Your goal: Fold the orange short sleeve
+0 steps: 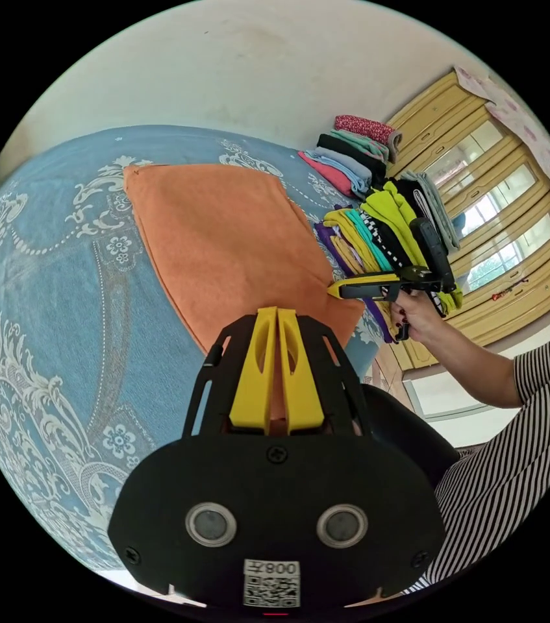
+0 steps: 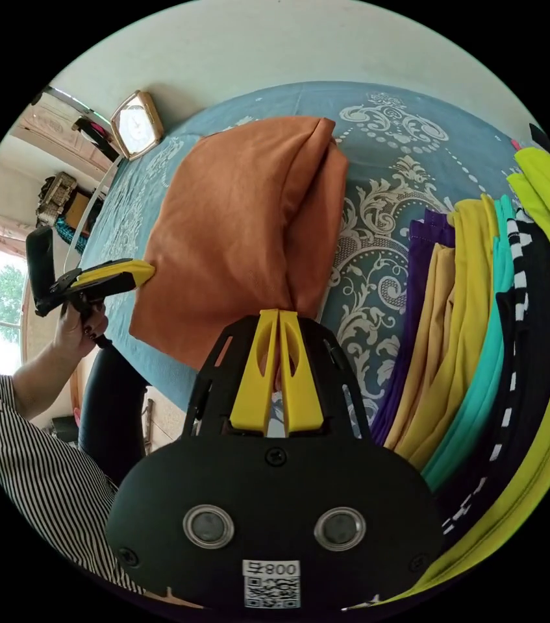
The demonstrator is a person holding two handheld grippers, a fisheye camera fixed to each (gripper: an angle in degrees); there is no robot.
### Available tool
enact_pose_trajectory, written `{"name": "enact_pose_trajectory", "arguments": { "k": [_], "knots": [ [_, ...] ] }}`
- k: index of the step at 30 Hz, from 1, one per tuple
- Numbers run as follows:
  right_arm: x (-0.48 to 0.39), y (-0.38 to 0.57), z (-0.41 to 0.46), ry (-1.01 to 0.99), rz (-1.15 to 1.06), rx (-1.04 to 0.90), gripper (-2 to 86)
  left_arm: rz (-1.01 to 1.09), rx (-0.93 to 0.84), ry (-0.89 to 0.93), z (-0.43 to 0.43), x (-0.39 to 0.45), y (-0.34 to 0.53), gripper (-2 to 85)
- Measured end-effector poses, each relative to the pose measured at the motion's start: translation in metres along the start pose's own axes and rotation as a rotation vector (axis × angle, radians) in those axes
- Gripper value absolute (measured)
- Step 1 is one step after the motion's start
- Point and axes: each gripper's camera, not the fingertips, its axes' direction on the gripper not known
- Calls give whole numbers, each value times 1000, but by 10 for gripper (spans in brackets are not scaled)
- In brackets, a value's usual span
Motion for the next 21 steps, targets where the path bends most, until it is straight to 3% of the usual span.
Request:
{"name": "enact_pose_trajectory", "arguments": {
  "k": [6,13,21],
  "knots": [
    [17,33,-11,-29,44,86,9,-96,36,7,-38,-16,41,47],
    [43,75,-2,-114,132,109,64,-401,61,169,-56,-71,109,111],
    [78,90,33,-161,212,51,88,-495,28,338,-47,-110,134,132]
  ]
}}
